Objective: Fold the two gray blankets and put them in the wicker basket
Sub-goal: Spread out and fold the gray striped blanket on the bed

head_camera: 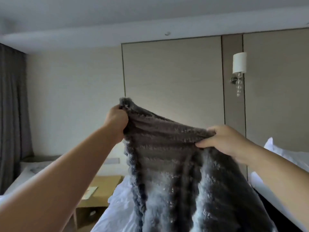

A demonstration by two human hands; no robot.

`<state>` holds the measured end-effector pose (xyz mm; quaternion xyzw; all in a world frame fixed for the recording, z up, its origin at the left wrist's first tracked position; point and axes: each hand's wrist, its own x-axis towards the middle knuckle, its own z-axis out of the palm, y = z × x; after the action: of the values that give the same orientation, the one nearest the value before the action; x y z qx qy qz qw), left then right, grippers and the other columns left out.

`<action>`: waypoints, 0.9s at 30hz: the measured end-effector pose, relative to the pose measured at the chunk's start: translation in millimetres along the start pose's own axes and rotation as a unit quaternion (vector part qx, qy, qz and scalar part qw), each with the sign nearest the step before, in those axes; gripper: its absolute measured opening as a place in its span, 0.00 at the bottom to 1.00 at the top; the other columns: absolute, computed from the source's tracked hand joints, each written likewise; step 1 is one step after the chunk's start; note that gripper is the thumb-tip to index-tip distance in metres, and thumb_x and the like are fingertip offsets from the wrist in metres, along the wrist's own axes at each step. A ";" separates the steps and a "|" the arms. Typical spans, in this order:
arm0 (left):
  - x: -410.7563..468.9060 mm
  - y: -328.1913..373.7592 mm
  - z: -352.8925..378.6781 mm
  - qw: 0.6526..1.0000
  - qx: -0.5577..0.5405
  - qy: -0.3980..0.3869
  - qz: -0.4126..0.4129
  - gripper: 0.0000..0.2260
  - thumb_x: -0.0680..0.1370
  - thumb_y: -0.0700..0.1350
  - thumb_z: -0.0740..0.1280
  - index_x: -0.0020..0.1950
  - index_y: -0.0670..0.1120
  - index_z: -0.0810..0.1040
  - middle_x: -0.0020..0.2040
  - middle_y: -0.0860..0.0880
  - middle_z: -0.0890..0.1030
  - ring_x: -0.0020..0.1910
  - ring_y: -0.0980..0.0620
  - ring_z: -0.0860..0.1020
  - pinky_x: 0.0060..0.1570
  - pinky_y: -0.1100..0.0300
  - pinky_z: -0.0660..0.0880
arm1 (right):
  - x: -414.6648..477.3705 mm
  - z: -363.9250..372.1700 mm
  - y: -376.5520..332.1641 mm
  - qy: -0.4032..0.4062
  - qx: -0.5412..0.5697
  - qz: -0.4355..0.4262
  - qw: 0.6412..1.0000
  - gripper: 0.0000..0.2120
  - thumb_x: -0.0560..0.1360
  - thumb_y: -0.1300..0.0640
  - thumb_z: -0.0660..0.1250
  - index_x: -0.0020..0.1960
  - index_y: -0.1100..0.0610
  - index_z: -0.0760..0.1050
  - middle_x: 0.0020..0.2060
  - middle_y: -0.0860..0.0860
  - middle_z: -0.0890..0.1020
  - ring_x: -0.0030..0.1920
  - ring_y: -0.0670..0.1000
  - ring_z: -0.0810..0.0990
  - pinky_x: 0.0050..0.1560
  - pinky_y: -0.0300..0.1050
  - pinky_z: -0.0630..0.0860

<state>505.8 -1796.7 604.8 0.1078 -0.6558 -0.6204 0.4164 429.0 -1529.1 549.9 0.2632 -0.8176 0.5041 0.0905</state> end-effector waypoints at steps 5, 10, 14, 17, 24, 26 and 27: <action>-3.2 21.5 -17.2 0.996 -0.086 0.014 -0.021 0.17 0.80 0.38 0.53 0.48 0.52 0.81 0.39 0.47 0.81 0.37 0.50 0.80 0.25 0.62 0.76 | -48.6 28.2 18.9 -0.353 0.038 0.060 0.933 0.20 0.62 0.57 0.77 0.54 0.51 0.81 0.51 0.56 0.85 0.53 0.58 0.83 0.57 0.53 0.78; -29.1 18.7 -15.5 0.994 -0.090 0.022 -0.063 0.17 0.80 0.41 0.53 0.38 0.51 0.78 0.37 0.48 0.78 0.37 0.49 0.78 0.32 0.60 0.75 | -106.9 79.5 105.0 -0.494 -0.190 0.268 0.805 0.29 0.64 0.49 0.77 0.64 0.44 0.74 0.58 0.40 0.75 0.62 0.45 0.71 0.62 0.38 0.66; -29.0 22.6 -39.6 0.996 -0.044 0.065 -0.049 0.17 0.77 0.41 0.55 0.36 0.51 0.79 0.39 0.48 0.78 0.43 0.46 0.79 0.51 0.51 0.78 | -126.4 57.2 152.0 -0.310 -0.331 0.262 0.852 0.22 0.59 0.47 0.73 0.52 0.52 0.80 0.42 0.43 0.78 0.51 0.46 0.80 0.43 0.32 0.72; -23.2 19.3 -71.8 0.993 -0.031 0.097 -0.053 0.12 0.77 0.40 0.57 0.41 0.49 0.77 0.45 0.45 0.80 0.47 0.45 0.79 0.55 0.46 0.77 | -131.3 7.1 152.4 -0.190 -0.384 0.218 0.877 0.13 0.61 0.46 0.68 0.40 0.54 0.76 0.37 0.46 0.80 0.40 0.46 0.79 0.38 0.34 0.73; -57.5 -19.7 -80.3 0.990 0.022 0.099 -0.099 0.13 0.77 0.42 0.57 0.57 0.45 0.78 0.39 0.46 0.77 0.42 0.45 0.79 0.50 0.50 0.77 | -145.3 -50.5 116.8 -0.006 -0.314 0.189 0.930 0.12 0.65 0.42 0.72 0.37 0.49 0.76 0.38 0.46 0.81 0.42 0.50 0.79 0.45 0.45 0.71; -78.5 -25.9 -64.2 0.989 0.029 0.053 -0.131 0.12 0.78 0.42 0.56 0.54 0.43 0.78 0.39 0.44 0.77 0.38 0.46 0.77 0.44 0.54 0.76 | -145.1 -39.0 94.2 0.065 -0.174 0.166 0.969 0.06 0.66 0.54 0.74 0.34 0.54 0.77 0.36 0.53 0.82 0.41 0.55 0.80 0.38 0.44 0.70; -92.2 -26.9 -53.0 0.988 0.034 0.009 -0.153 0.12 0.78 0.43 0.56 0.51 0.42 0.78 0.39 0.43 0.77 0.36 0.46 0.77 0.41 0.55 0.75 | -143.8 -28.8 80.5 0.087 -0.142 0.140 0.976 0.06 0.66 0.58 0.72 0.32 0.55 0.77 0.34 0.54 0.82 0.40 0.55 0.80 0.36 0.43 0.69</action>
<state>589.8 -1779.9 536.4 0.2263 -0.6488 -0.6528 0.3188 505.2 -1426.8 441.6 0.0857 -0.8986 0.4112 0.1269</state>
